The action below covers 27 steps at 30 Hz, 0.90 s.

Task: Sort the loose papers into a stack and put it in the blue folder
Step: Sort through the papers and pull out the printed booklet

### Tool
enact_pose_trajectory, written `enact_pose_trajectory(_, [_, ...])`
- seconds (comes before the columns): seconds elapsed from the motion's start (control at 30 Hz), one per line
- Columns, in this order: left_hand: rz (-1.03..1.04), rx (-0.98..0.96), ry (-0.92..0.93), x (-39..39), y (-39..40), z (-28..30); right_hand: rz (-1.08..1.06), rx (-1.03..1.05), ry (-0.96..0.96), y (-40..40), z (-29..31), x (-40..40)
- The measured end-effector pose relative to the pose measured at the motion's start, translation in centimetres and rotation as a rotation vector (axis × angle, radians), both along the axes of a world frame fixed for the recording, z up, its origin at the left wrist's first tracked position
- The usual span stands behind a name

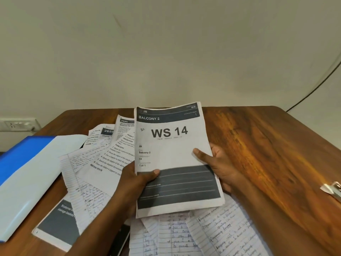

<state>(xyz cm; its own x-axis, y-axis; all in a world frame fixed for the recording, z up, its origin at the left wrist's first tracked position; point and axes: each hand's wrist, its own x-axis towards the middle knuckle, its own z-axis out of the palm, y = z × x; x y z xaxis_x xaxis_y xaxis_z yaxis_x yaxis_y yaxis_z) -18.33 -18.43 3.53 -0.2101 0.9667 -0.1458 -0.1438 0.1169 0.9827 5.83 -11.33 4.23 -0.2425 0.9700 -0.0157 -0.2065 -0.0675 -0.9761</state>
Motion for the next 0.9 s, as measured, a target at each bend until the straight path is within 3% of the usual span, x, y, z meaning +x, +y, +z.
enact_pose_trajectory(0.17, [0.179, 0.034, -0.003, -0.8, 0.7, -0.3, 0.034, 0.0, 0.151, 0.0, 0.6, 0.6])
enact_pose_trajectory(0.43, [0.303, 0.095, -0.057, -1.2, 0.8, 0.0, 0.085, 0.094, 0.092, 0.3, 0.4, 1.4])
enact_pose_trajectory(0.9, [0.288, -0.007, -0.224, -2.4, 1.6, -0.2, 0.129, 0.139, 0.103, 0.1, 0.4, 1.7])
